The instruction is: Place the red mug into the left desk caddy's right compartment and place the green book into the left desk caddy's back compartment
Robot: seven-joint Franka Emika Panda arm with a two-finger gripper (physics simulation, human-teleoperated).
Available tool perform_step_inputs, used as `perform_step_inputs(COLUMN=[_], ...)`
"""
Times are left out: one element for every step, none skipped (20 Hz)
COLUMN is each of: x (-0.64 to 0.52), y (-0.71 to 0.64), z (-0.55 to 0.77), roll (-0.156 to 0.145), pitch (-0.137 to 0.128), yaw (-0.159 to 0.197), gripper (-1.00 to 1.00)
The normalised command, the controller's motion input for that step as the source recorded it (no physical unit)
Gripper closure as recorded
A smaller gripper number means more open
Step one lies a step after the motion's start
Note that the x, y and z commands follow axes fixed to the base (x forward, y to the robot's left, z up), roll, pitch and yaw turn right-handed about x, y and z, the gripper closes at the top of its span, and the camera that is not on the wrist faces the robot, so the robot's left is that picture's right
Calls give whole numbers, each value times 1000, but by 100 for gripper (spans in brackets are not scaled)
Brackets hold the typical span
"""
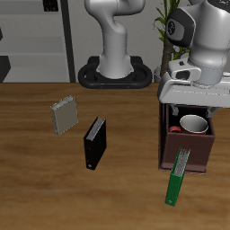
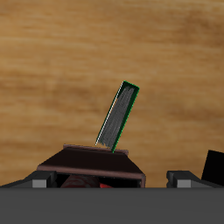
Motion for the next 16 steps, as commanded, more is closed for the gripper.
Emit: perform_step_inputs(x=[199, 235, 274, 243, 262, 227, 460, 0, 51, 269, -123, 182, 120, 65, -25, 105], y=[120, -29, -24, -25, -115, -89, -153, 0, -22, -84, -6, -93, 18, -63, 20, -10], z=[-187, -224, -121, -117, -116, -137, -311, 0, -134, -164, -65, -313, -369, -195, -13, -175], roll=[78, 46, 20, 86, 37, 8, 52, 0, 57, 37, 0, 22, 122, -2, 0, 68], pitch=[-50, -2, -14, -33, 5, -41, 7, 0, -81, -59, 0, -13, -136, -49, 0, 2], yaw=[40, 7, -7, 8, -10, -20, 20, 0, -22, 10, 0, -76, -47, -17, 0, -49], gripper=[-100, -100, -100, -100, -100, -100, -100, -100, -100, -100, -100, -100, -100, -100, -100, -100])
